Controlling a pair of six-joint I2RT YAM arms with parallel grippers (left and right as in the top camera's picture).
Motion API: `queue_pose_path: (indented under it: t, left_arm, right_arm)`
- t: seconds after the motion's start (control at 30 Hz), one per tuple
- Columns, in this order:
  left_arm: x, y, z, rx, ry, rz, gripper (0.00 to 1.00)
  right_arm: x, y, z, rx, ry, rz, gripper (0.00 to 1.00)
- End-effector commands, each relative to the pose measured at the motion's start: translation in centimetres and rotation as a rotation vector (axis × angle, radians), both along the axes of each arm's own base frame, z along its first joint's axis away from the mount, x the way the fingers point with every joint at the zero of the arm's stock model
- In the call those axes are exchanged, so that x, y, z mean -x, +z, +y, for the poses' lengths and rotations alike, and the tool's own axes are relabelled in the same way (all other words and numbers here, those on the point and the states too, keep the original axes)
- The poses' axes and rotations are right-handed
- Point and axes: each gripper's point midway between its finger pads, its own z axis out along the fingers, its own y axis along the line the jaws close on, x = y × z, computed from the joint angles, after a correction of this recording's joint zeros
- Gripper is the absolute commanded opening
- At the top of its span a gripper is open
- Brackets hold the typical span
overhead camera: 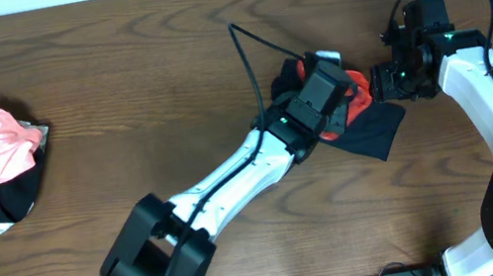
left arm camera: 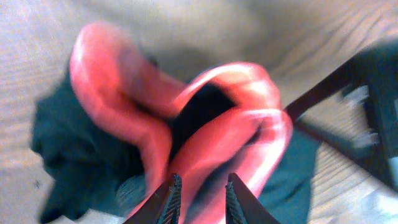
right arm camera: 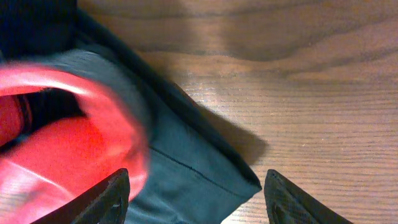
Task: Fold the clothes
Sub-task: 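Grasp the red waistband of the folded pants with the left gripper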
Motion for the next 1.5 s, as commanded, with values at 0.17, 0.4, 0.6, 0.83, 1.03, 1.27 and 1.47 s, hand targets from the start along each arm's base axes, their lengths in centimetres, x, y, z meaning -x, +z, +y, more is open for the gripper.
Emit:
queue_pose_path:
  t: [0.17, 0.4, 0.6, 0.83, 1.03, 1.27, 1.47]
  left_arm:
    - [-0.8, 0.6, 0.6, -0.029, -0.024, -0.029, 0.26]
    - [-2.5, 2.7, 4.9, -0.117, 0.084, -0.089, 0.32]
    - [-3.5, 3.7, 9.5, -0.200, 0.189, -0.092, 0.48]
    - [-2.7, 3.3, 8.3, -0.180, 0.089, -0.061, 0.51]
    - [-2.4, 2.1, 5.9, -0.144, -0.047, -0.046, 0.51]
    - [-2.9, 2.2, 3.6, -0.113, -0.129, -0.040, 0.51]
    - [-4.1, 0.2, 1.8, -0.107, -0.151, -0.008, 0.51]
  right_arm:
    - [-0.4, 0.9, 0.5, -0.007, 0.002, -0.022, 0.69]
    - [-0.2, 0.7, -0.1, 0.019, -0.009, -0.012, 0.75]
    - [0.4, 0.1, -1.2, 0.068, -0.030, 0.012, 0.84]
    - [0.9, -0.1, -1.2, 0.067, -0.029, 0.031, 0.87]
    - [1.6, -0.2, -1.5, 0.063, -0.051, 0.061, 0.96]
    - [2.0, -0.2, -5.1, 0.011, -0.251, 0.082, 0.99]
    - [3.0, -0.4, -6.5, 0.001, -0.296, 0.116, 0.99]
